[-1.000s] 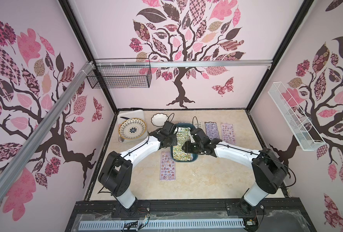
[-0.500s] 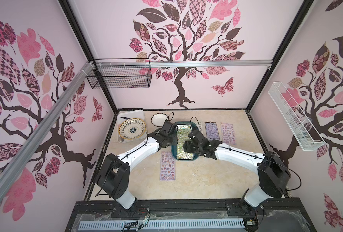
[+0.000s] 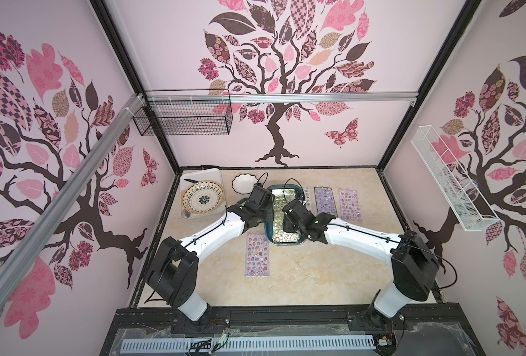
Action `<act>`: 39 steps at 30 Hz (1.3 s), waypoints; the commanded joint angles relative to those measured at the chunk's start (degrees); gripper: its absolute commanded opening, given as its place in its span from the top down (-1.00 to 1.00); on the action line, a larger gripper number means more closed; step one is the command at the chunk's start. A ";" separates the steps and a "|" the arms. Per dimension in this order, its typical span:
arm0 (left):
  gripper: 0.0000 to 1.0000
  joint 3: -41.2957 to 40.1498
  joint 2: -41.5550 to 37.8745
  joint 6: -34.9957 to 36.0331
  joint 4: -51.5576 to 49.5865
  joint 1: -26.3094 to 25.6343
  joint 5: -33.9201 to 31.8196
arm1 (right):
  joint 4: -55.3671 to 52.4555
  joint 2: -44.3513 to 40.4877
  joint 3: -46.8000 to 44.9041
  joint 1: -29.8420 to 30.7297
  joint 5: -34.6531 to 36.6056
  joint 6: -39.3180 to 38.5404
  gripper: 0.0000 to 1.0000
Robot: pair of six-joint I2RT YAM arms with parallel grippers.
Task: Take the stickers out of the storage box
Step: Pick up the sticker from the storage box.
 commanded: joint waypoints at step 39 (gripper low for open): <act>1.00 2.19 0.62 -0.01 -1.59 1.36 1.39 | 18.92 -8.83 -10.98 -6.20 -31.18 -2.85 1.00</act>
